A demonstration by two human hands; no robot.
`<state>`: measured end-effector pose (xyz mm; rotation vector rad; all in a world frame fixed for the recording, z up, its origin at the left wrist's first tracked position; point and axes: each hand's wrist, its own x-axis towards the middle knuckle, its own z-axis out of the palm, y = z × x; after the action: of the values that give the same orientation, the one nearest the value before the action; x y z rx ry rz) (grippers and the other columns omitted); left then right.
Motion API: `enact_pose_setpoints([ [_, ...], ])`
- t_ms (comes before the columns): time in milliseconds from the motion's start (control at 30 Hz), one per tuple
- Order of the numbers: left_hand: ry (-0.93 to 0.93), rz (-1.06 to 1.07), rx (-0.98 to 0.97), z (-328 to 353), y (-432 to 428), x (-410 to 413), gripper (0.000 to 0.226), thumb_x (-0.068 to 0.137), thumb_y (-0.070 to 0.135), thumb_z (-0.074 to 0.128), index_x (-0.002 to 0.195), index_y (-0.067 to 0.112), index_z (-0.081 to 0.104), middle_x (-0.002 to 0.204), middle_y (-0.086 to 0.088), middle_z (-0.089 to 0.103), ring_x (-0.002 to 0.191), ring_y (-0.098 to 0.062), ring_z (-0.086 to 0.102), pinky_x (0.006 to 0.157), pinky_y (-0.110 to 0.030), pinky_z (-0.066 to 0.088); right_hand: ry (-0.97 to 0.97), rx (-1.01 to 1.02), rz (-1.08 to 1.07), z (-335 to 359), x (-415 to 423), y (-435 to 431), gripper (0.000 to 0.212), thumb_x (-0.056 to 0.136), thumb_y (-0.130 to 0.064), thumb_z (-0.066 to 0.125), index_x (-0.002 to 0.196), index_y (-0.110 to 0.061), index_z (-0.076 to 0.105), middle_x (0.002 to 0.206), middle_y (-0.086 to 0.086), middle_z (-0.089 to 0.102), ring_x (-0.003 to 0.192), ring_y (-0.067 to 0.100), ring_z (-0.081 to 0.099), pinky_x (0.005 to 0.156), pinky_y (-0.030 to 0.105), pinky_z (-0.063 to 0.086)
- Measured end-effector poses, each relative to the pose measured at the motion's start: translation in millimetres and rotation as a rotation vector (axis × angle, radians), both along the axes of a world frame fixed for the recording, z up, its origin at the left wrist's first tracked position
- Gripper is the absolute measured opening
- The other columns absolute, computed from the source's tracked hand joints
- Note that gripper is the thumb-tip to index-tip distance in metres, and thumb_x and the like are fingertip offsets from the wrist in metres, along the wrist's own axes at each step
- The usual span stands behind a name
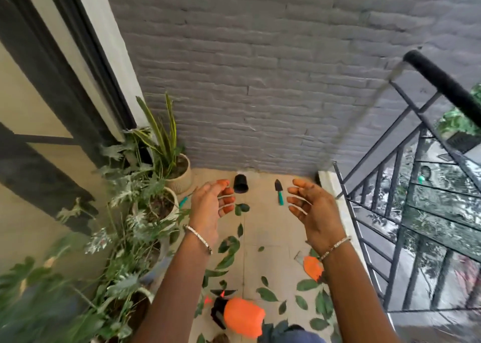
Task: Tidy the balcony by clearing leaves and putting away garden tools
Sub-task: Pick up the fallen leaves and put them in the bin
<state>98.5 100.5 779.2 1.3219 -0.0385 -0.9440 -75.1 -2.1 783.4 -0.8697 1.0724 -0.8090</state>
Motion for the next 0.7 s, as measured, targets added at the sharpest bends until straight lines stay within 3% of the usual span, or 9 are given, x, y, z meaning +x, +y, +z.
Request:
enact_pose_setpoints([
  [233, 0.046, 0.123, 0.058, -33.1, -84.8, 18.2, 0.008, 0.092, 0.015, 0.061, 0.088, 0.014, 0.068, 0.07, 0.001, 0.067, 0.06, -0.011, 0.062, 0.061, -0.028, 0.051, 0.044, 0.039, 0.08, -25.5, 26.0, -112.2, 0.024, 0.097, -0.013, 0.046, 0.104, -0.012, 0.068, 0.086, 0.002, 0.073, 0.073, 0.014, 0.067, 0.067, 0.028, 0.053],
  [467, 0.09, 0.323, 0.154, -59.1, -177.7, 14.4, 0.018, 0.098, 0.015, 0.049, 0.094, 0.014, 0.067, 0.07, 0.002, 0.065, 0.056, -0.009, 0.061, 0.056, -0.024, 0.049, 0.087, 0.13, 0.261, -54.6, 47.1, -243.5, 0.023, 0.095, -0.011, 0.046, 0.1, -0.013, 0.069, 0.083, 0.001, 0.072, 0.073, 0.017, 0.066, 0.069, 0.028, 0.052],
  [700, 0.185, 0.454, 0.264, -103.6, -239.7, 1.8, 0.021, 0.097, 0.014, 0.046, 0.092, 0.013, 0.066, 0.077, -0.002, 0.065, 0.063, -0.015, 0.06, 0.061, -0.029, 0.048, 0.188, 0.166, 0.44, -86.0, 79.9, -337.4, 0.024, 0.096, -0.009, 0.046, 0.099, -0.011, 0.07, 0.085, 0.003, 0.072, 0.074, 0.015, 0.067, 0.073, 0.03, 0.053],
])
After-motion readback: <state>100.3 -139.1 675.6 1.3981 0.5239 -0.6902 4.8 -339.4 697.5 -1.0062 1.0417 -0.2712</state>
